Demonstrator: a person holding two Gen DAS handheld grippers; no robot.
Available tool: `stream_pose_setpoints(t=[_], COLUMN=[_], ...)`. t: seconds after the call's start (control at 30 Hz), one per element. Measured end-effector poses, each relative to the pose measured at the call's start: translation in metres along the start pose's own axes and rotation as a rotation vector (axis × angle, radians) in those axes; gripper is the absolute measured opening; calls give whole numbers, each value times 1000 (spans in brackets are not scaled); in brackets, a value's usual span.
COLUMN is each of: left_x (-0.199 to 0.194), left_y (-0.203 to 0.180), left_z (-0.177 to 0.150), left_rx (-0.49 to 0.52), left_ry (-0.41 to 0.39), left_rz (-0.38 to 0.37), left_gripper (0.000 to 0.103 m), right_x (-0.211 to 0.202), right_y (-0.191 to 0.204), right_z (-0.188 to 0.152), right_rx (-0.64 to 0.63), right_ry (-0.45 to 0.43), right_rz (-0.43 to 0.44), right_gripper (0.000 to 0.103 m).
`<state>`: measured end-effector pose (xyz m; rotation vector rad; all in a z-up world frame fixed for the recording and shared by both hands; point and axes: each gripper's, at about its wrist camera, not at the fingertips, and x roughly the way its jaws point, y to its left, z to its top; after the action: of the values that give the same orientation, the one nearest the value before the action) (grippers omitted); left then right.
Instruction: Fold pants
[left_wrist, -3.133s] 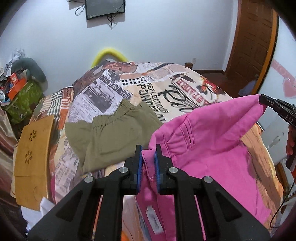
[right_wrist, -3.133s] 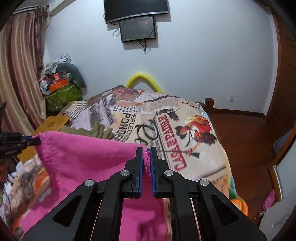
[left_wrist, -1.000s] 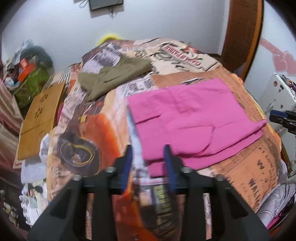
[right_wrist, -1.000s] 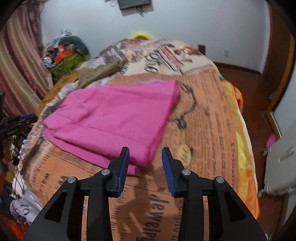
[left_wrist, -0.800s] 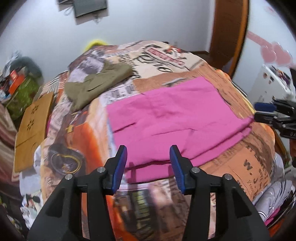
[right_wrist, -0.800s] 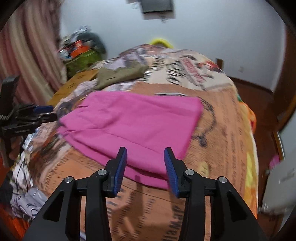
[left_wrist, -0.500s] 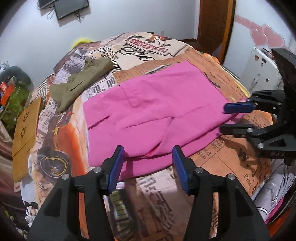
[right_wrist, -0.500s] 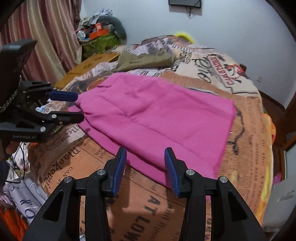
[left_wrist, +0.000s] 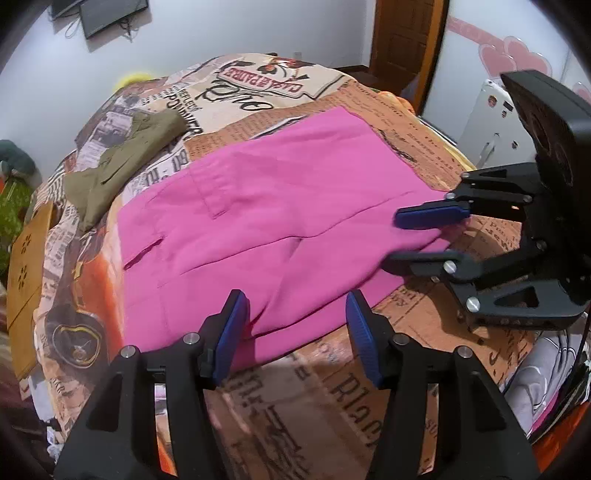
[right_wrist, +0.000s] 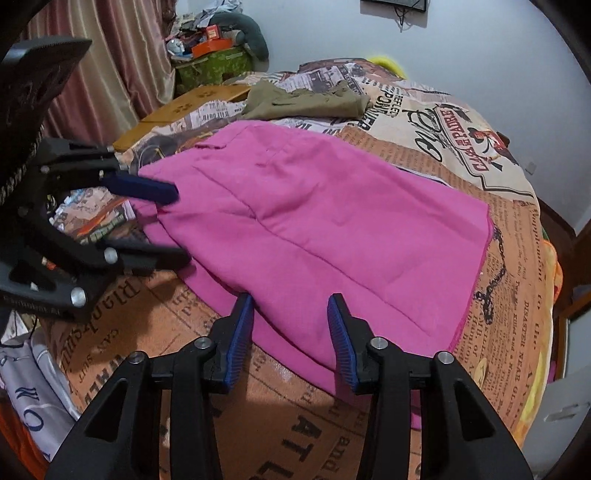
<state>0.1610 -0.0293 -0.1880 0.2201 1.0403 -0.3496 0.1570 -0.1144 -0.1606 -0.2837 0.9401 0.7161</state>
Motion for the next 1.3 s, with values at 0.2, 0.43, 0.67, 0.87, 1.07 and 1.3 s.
stream_pose_setpoints(t=[0.2,0.43,0.67,0.87,1.07,1.3], left_x=[10,21,18,17,13,10], left_y=[-11,-7,-7,-2,0,3], left_z=[3,14,20,22,26,28], left_rx=[53,40,33,4,-13,-26], left_ry=[4,4,-2,11,-5,-10], left_rz=[1,18,8,-7,0,-20], left_gripper=[56,42,18,18,18,18], right_x=[-7,-15,-16,-7,4,4], right_y=[2,-3,0,7,9,11], right_z=[3,11,10,10,10,13], right_rx=[11,29,29,7,-3,-11], right_ry=[-52,-79,-68,-34,-9,-49], right_rz=[40,68,79,65,43,0], right_gripper=[13,10,13,15,31,34])
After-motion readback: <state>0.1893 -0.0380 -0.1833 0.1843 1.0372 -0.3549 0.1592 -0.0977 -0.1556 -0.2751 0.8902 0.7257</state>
